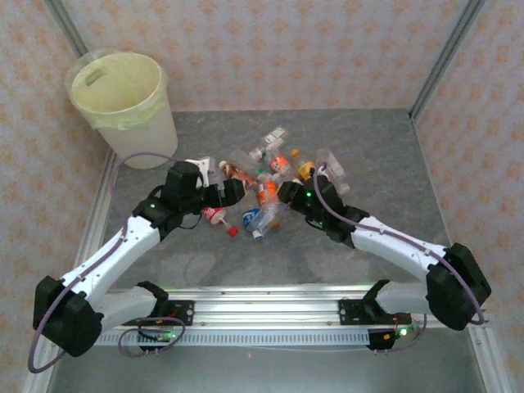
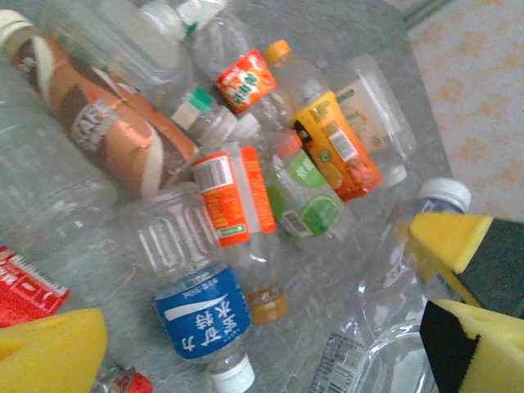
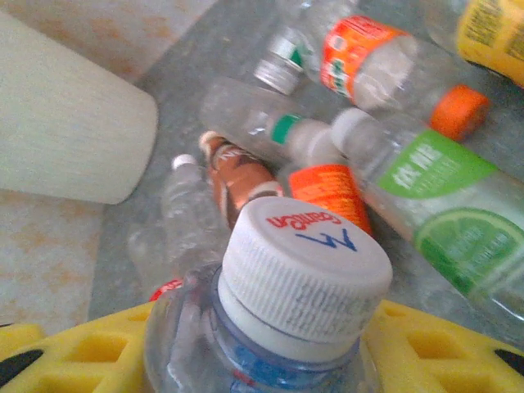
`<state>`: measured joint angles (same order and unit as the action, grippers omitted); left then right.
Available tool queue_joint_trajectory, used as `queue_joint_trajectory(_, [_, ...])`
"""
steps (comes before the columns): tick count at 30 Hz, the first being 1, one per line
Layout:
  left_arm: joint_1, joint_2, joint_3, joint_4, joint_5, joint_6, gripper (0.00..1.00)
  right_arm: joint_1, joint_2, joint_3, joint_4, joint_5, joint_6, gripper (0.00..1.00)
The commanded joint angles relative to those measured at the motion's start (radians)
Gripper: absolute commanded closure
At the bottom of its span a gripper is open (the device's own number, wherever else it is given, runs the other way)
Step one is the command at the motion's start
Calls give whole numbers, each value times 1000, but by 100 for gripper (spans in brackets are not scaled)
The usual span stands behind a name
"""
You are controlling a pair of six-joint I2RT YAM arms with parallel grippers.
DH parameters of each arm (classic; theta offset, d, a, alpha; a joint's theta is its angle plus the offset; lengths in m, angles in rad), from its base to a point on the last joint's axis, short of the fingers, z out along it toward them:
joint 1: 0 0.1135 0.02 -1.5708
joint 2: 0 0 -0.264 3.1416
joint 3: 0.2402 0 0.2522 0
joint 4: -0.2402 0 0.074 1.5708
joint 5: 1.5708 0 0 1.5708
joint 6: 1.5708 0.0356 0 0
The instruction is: Put the plastic bottles in the bin
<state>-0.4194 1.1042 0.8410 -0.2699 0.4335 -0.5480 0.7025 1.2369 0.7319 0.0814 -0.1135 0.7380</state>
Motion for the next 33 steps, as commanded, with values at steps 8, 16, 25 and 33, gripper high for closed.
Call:
queue_joint_trajectory(8, [-8,-7,133,-58,301,319,0,4,1,204,94,-146,-155,75])
queue_joint_trajectory(16, [-8,67,251,-126,465,430,0,4,12,285,113,-292,-213,74])
queue_joint_trajectory(25, [-14,117,295,-211,565,497,7,5,55,327,150,-284,-195,74])
queue_joint_trajectory(33, [-21,99,250,-104,486,439,46,3,92,361,147,-305,-190,68])
